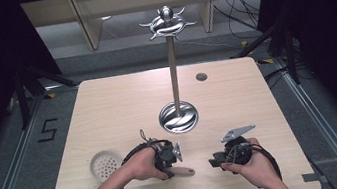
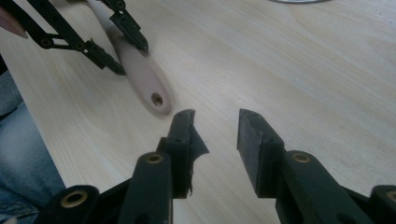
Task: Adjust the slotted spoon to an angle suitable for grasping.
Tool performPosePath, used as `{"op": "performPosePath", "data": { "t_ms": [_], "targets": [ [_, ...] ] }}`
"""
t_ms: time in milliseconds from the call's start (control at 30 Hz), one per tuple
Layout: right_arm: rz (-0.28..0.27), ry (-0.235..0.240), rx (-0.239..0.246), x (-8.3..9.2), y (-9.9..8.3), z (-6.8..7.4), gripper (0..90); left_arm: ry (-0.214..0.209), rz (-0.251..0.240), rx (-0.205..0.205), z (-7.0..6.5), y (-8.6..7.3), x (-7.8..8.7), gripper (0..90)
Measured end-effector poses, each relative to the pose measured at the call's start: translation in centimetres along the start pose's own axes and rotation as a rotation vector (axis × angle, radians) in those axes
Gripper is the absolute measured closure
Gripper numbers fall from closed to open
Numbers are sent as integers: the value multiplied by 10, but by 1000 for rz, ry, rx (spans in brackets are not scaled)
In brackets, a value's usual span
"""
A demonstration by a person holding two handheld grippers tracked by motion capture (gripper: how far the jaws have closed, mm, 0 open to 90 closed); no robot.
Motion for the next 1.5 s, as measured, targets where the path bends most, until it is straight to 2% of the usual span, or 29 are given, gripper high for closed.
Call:
{"op": "performPosePath", "data": {
  "t_ms": [67,167,233,300,333,367,400,500,600,700,733,867,900,967,1033,1067,1100,1133,1167,1200,1233,1267,1333,1367,1400,1433,1500],
  "targets": [
    [0,1,-2,0,0,0,665,7,12,-20,2,0,0,624],
    [0,2,-3,0,0,0,664,2,29,-20,-1,1,0,630],
    [-7,5,-16,-1,0,2,663,6,42,-39,-3,1,0,635],
    [-6,5,-17,-1,0,2,663,9,37,-28,-4,2,-1,641],
    [-11,3,-10,-2,0,1,663,18,56,-67,-4,2,0,641],
    [1,2,-4,0,0,0,663,19,60,-74,-5,2,-1,650],
    [0,2,-3,0,0,0,662,29,69,-98,-5,2,0,653],
    [-7,-3,-10,1,0,0,661,38,82,-133,-8,2,0,673],
    [-10,-1,-12,1,1,-1,661,54,86,-147,-8,2,0,690],
    [-26,-4,-21,1,2,-1,660,50,82,-128,-7,1,0,695],
    [-12,-7,-19,2,1,-2,659,46,70,-115,-7,1,0,695],
    [-18,-8,-24,3,1,-3,659,46,62,-113,-6,0,1,697],
    [-20,-8,-23,3,2,-3,658,60,54,-111,-4,0,1,697],
    [-32,-8,-48,2,2,-1,658,64,50,-113,-3,-1,2,698],
    [-27,-11,-29,4,3,-4,657,71,26,-96,-3,-1,1,698],
    [-28,-11,-42,4,3,-3,658,80,29,-109,-1,-1,3,698],
    [-28,-13,-26,5,3,-5,657,80,29,-109,-1,-1,3,698],
    [-59,-13,-38,3,6,-5,657,78,15,-94,-2,0,5,698],
    [-47,-20,-36,6,5,-6,657,83,-3,-82,-2,1,7,698],
    [-66,-22,-73,5,7,-5,655,85,5,-95,0,0,9,698],
    [-83,-24,-46,6,9,-8,655,85,5,-95,0,0,9,699],
    [-79,-39,-67,9,9,-10,654,89,-9,-86,1,1,11,699],
    [-125,-40,-96,12,15,-12,653,100,-37,-74,4,2,18,699],
    [-136,-64,-79,14,16,-18,653,100,-51,-65,4,2,21,699],
    [-168,-69,-104,16,19,-20,653,105,-56,-61,5,2,24,699],
    [-175,-81,-103,18,20,-23,652,108,-70,-56,5,2,27,698],
    [-194,-91,-153,20,21,-24,650,113,-82,-55,6,2,31,699]
  ]
}}
Point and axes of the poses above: each handheld gripper's, and its own axes: x roughly backward along the jaws, y roughly out of its top, z roughly to its left, the point moved 10 cm from there along -x, roughly forward along the jaws, and after that the axes turned 8 degrees about -z, right-handed, at the moved point
